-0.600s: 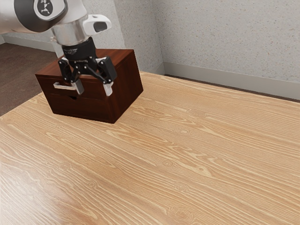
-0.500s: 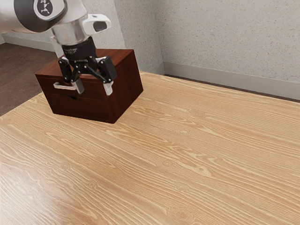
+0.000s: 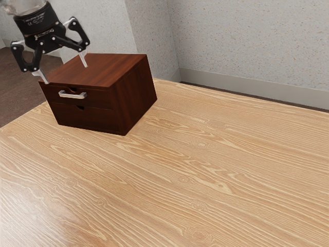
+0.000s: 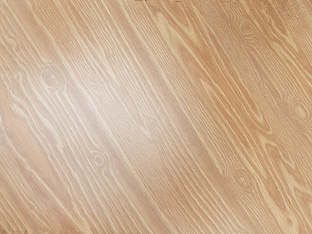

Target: Pull the drawer handle with one arm to open the drawer

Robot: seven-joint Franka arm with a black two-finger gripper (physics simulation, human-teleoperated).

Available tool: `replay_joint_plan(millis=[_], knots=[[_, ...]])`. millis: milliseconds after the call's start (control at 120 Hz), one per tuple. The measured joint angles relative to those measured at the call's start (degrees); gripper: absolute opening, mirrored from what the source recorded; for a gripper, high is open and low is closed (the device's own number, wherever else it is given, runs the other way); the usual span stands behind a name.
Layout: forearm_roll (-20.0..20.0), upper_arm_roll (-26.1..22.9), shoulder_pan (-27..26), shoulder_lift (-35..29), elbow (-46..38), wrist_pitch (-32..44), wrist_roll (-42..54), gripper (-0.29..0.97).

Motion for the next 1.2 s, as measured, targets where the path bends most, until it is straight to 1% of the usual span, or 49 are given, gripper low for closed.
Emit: replay_joint_plan(millis=[108, 192, 333, 400, 475, 558, 633, 675, 758, 850, 942, 1092, 1200], knots=[[0.6, 0.0, 3.5, 1.1, -0.1, -0.3, -10.0, 0.68], [0.8, 0.0, 5.0, 1.2, -0.1, 0.0, -16.4, 0.68], [0.9, 0.1, 4.2, 1.5, -0.2, 1.5, -25.4, 0.68], [1.0, 1.1, 2.8, -0.3, -3.9, 3.2, -29.0, 0.68], [1.1, 2.9, 0.2, -7.7, -17.4, 8.9, -32.4, 0.68], [1.3, 4.6, 3.4, -14.1, -33.5, 19.0, -35.2, 0.68], [1.8, 5.5, 5.1, -18.6, -42.9, 27.7, -37.2, 0.68], [2.1, 6.3, 5.4, -20.1, -46.3, 32.1, -38.1, 0.68], [2.6, 8.9, 5.9, -21.2, -49.3, 38.9, -39.6, 0.68], [5.0, 11.5, 6.0, -21.5, -52.2, 45.4, -40.8, 0.68], [6.5, 14.0, 6.1, -21.1, -54.1, 51.0, -41.4, 0.68], [8.3, 16.8, 6.1, -19.4, -54.4, 57.8, -40.6, 0.68], [9.1, 17.5, 6.2, -18.0, -54.4, 61.3, -39.7, 0.68]])
